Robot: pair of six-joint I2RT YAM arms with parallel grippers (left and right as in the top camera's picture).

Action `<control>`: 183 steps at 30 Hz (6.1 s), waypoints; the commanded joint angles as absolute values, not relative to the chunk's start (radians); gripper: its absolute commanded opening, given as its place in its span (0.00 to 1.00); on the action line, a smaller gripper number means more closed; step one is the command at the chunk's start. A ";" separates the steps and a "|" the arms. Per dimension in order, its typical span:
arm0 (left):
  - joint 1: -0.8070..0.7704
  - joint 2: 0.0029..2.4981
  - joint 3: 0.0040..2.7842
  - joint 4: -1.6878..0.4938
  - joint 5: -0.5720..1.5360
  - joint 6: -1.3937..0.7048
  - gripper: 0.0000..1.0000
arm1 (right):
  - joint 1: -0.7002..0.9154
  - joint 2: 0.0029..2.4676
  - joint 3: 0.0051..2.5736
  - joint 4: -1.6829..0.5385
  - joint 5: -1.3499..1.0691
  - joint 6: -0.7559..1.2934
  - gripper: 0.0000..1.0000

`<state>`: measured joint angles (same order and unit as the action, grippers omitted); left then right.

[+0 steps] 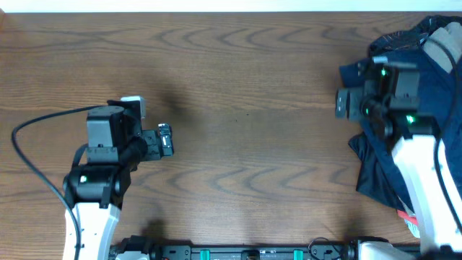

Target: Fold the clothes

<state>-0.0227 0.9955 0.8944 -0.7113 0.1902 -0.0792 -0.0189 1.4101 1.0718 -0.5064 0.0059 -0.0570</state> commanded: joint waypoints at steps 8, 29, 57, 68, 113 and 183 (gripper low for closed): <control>-0.026 1.031 0.915 -0.717 0.218 -0.088 0.98 | -0.027 1.742 1.088 -0.266 0.225 -0.102 0.91; -0.026 1.031 0.915 -0.717 0.218 -0.088 0.98 | -0.037 2.020 1.088 -0.139 0.393 -0.005 0.50; -0.026 1.031 0.915 -0.714 0.217 -0.087 0.98 | 0.051 1.553 1.314 -0.535 0.030 0.091 0.01; -0.026 1.031 0.915 -0.706 0.217 -0.088 0.98 | 0.352 1.536 1.313 -0.343 -0.177 0.313 0.02; -0.565 1.682 0.886 -0.355 0.591 -0.788 0.98 | 0.030 1.520 1.314 -1.014 0.176 0.141 0.99; -0.154 1.580 0.962 -1.087 0.415 -0.788 0.98 | 0.027 1.532 1.303 -1.044 -0.159 0.236 0.94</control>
